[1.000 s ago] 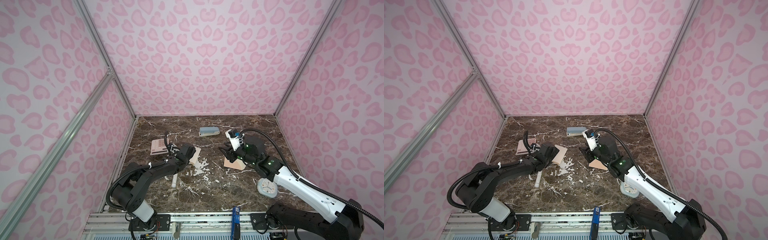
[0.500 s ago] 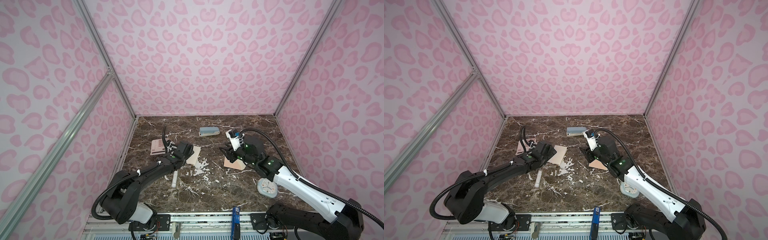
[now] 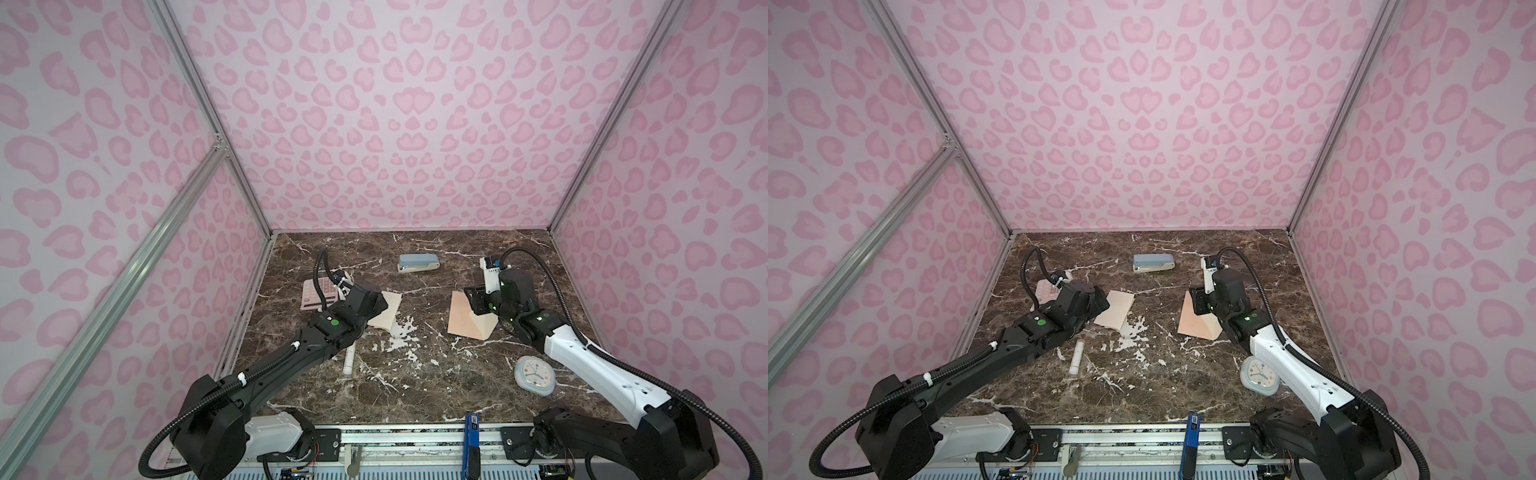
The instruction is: Place the letter into the envelope and seal it
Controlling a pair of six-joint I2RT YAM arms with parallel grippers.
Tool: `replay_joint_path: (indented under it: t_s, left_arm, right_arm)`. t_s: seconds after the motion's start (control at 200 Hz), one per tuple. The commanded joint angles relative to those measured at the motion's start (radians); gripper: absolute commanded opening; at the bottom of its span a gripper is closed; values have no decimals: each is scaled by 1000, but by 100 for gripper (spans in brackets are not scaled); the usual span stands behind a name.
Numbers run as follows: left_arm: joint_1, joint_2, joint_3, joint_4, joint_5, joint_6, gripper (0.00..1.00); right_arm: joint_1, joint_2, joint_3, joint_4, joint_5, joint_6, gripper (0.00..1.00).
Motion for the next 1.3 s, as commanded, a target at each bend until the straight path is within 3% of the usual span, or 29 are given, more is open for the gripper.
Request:
replay_joint_path:
  t_s: [0.0,0.475,1.05,1.295]
  left_arm:
    - [-15,-17,-12,91,22,113,93]
    - [-48,-42,-164,541,432,308,86]
    - [-52,-37,-177,541,485,314,85]
    - [-54,-33,-173,545,502,314,85]
  right_arm:
    - [-48,8,-23,16,33,93,44]
    - [-249,92,-87,-62,-58,302,44]
    - [-302,150,-169,-2,-104,374,43]
    - [-303,197,-206,86,-180,386,32]
